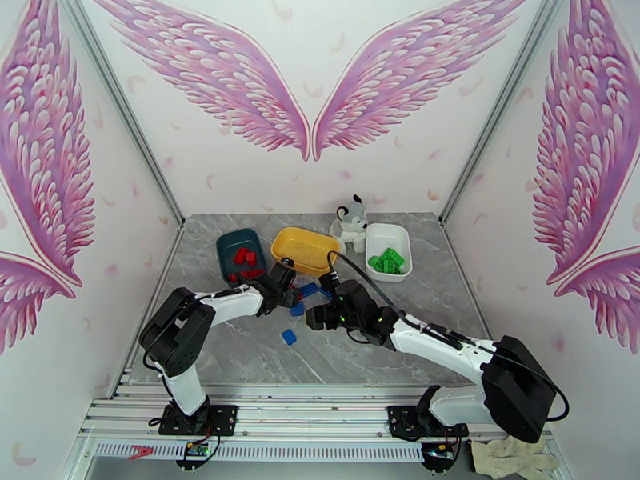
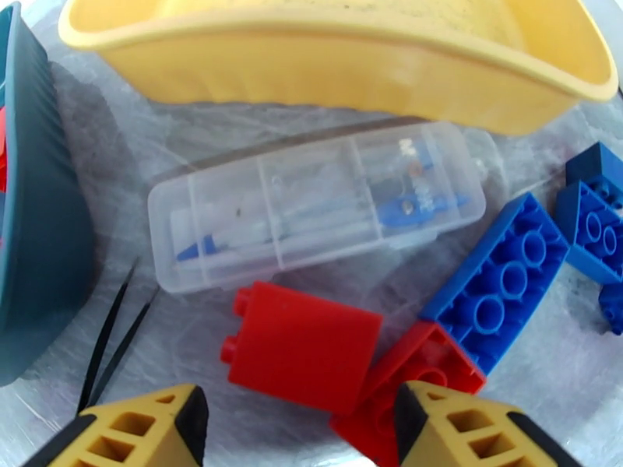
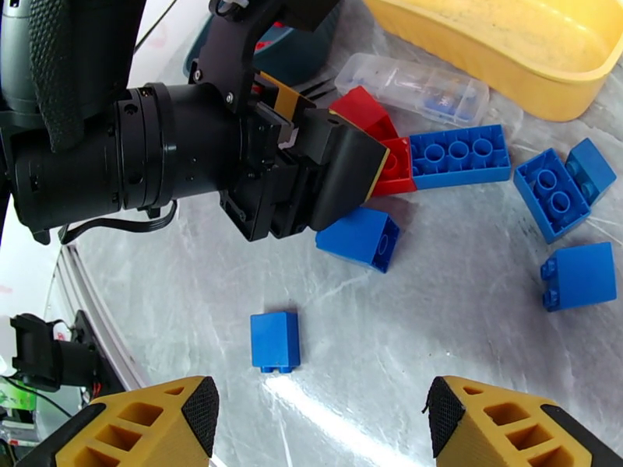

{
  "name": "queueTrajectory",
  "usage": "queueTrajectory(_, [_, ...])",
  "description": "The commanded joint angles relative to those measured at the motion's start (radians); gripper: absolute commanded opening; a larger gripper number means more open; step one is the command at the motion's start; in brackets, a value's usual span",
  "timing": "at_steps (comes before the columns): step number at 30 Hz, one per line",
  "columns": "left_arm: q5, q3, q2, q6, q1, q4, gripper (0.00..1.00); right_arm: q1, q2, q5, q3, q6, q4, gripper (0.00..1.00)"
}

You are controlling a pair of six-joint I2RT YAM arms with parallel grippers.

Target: Sort the legos into containers by color

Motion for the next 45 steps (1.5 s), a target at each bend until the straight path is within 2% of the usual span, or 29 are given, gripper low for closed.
queueTrajectory(1, [-0.009, 0.049, 0.023, 0.013, -0.004, 0.005, 0.65, -0.008, -0.004, -0.019, 0.018, 0.014, -0.011, 0.76])
queueTrajectory(20, [-0.022, 0.11, 0.098, 0.022, 0.008, -0.021, 0.55, -0.016, -0.007, -0.031, 0.013, 0.02, -0.007, 0.76])
queueTrajectory(24, [-0.023, 0.105, 0.1, 0.022, 0.008, -0.019, 0.55, -0.018, -0.007, -0.032, 0.015, 0.021, -0.005, 0.76])
queueTrajectory(28, [-0.019, 0.096, 0.096, 0.019, 0.008, -0.016, 0.6, -0.019, -0.007, -0.033, 0.014, 0.02, -0.006, 0.76])
queueTrajectory(37, [-0.029, 0.092, 0.079, 0.019, 0.005, -0.018, 0.65, -0.02, -0.007, -0.036, 0.014, 0.022, -0.006, 0.76])
queueTrajectory(45, [-0.031, 0.098, 0.111, 0.019, 0.01, -0.022, 0.56, -0.022, -0.009, -0.037, 0.013, 0.024, -0.005, 0.76])
